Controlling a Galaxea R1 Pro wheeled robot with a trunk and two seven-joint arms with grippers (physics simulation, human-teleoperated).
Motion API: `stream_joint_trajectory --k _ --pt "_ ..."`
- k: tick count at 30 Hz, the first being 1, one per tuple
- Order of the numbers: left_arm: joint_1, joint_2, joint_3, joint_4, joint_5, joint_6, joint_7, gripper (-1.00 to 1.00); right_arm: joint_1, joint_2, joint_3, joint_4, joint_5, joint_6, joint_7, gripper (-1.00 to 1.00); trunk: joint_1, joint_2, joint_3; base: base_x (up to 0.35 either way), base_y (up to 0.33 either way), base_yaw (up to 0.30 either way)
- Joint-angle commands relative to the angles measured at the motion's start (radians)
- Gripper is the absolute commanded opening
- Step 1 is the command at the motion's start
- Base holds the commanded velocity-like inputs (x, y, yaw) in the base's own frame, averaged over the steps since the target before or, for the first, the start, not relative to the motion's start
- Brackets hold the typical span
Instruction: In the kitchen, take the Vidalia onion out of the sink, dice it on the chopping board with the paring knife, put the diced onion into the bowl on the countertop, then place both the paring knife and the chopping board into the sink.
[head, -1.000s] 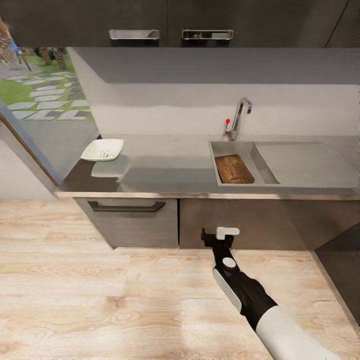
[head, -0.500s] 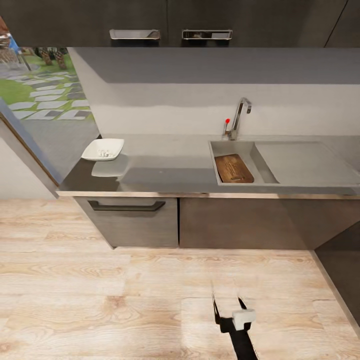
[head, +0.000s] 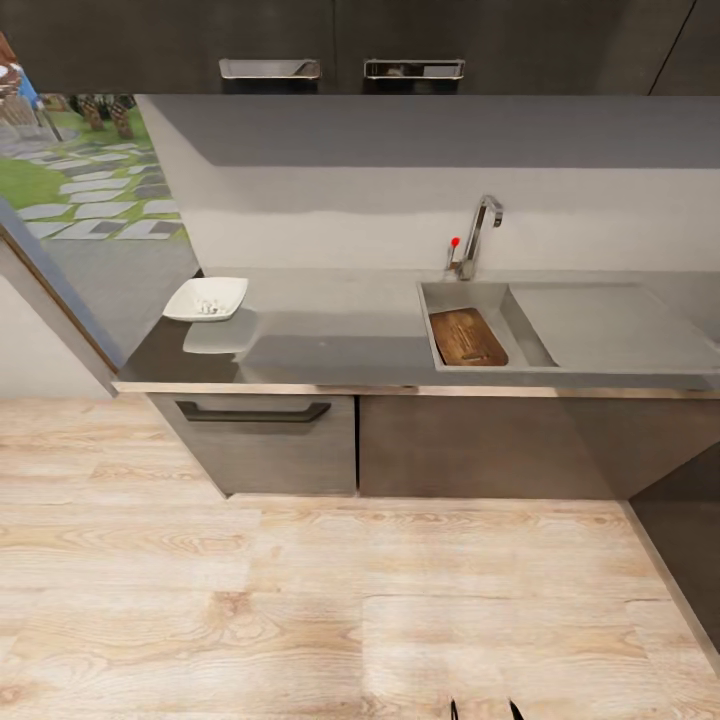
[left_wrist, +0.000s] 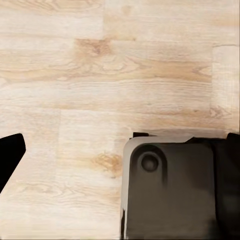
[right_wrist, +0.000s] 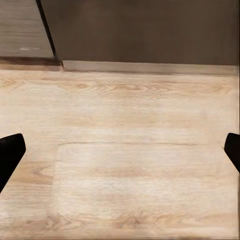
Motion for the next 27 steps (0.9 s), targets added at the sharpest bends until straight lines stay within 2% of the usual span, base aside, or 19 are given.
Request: stream_joint_trajectory --k 1,6,9,18,21,23,27 --pt "0.000 0.000 0.005 0.021 -0.006 -0.020 -0.007 1.00 0.000 0.003 0.009 0.001 -0.011 -0.002 -0.013 1.00 0.001 -0.002 -0.001 0.000 0.000 0.000" --pt "0.000 0.005 0.008 0.160 -0.005 -0.160 -0.007 1.00 0.001 0.023 0.009 0.001 -0.023 -0.002 -0.090 1.00 0.001 -0.002 0.003 0.000 0.000 0.000" --pt "0.000 0.009 0.014 0.216 -0.003 -0.210 -0.006 1.00 0.001 0.029 0.009 0.001 -0.024 -0.002 -0.118 1.00 0.001 -0.002 0.008 0.000 0.000 -0.029" --pt "0.000 0.015 0.015 0.228 -0.002 -0.212 -0.006 1.00 0.001 0.027 0.007 0.001 -0.024 -0.002 -0.120 1.00 0.001 -0.002 0.022 0.000 0.000 -0.001" --pt "0.000 0.013 0.015 0.234 -0.002 -0.212 -0.006 1.00 0.006 0.017 0.007 0.001 -0.023 -0.002 -0.121 1.00 0.001 -0.002 0.027 0.000 0.000 0.000" --pt "0.000 0.012 0.015 0.235 -0.003 -0.212 -0.006 1.00 0.036 0.002 0.007 0.002 -0.023 -0.002 -0.120 1.00 0.001 -0.002 0.030 0.000 0.000 0.000" --pt "0.000 0.010 0.013 0.238 -0.003 -0.211 -0.006 1.00 0.180 -0.040 0.007 0.001 -0.019 -0.002 -0.116 1.00 0.001 -0.002 0.036 0.000 0.000 0.000"
